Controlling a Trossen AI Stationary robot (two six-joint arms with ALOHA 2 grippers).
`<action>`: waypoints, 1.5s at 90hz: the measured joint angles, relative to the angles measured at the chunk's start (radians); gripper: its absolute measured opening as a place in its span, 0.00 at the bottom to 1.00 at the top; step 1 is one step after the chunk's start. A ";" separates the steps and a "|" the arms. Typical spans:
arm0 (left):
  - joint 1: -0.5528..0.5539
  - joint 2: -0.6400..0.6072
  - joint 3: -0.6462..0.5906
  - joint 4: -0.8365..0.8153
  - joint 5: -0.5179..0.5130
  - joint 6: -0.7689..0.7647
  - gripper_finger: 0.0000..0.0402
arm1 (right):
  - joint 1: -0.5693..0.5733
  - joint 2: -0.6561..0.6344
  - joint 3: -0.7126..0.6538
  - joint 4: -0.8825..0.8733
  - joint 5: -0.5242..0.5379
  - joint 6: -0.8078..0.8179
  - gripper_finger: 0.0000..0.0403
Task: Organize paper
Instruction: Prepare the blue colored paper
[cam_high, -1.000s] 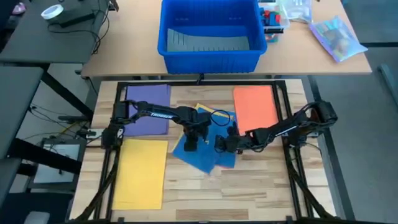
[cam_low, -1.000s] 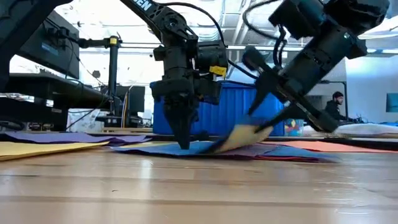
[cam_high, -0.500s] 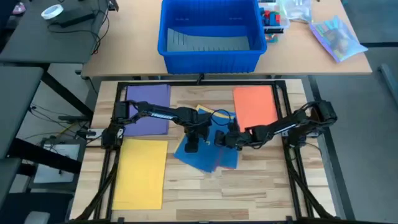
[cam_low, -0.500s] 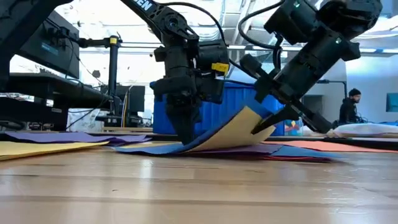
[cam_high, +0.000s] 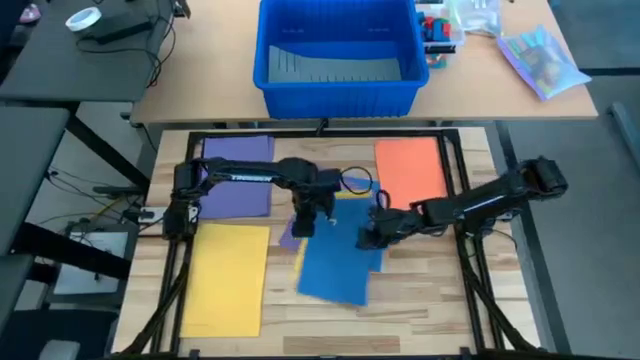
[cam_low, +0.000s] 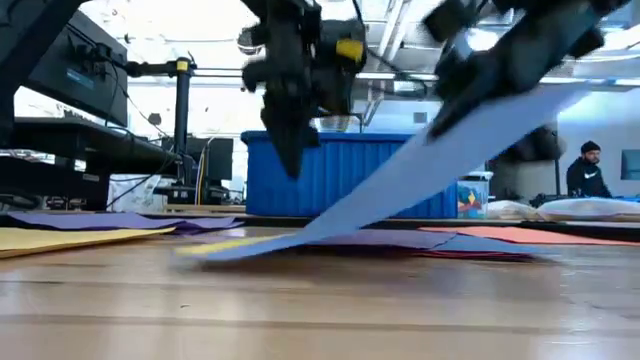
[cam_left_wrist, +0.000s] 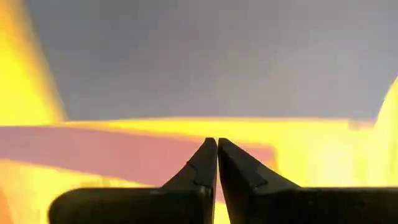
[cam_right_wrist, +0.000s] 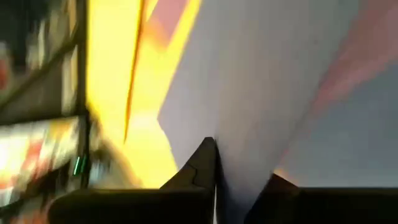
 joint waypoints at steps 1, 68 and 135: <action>0.000 -0.003 0.005 -0.005 -0.003 0.000 0.00 | 0.007 -0.015 0.000 -0.017 -0.009 0.000 0.00; -0.014 -0.081 -0.173 0.430 0.071 -0.162 0.00 | 0.400 -0.048 0.000 -0.281 0.204 0.479 0.00; -0.086 0.002 -0.452 1.011 -0.008 -0.397 0.00 | 0.374 0.045 0.000 -0.151 0.202 0.463 0.00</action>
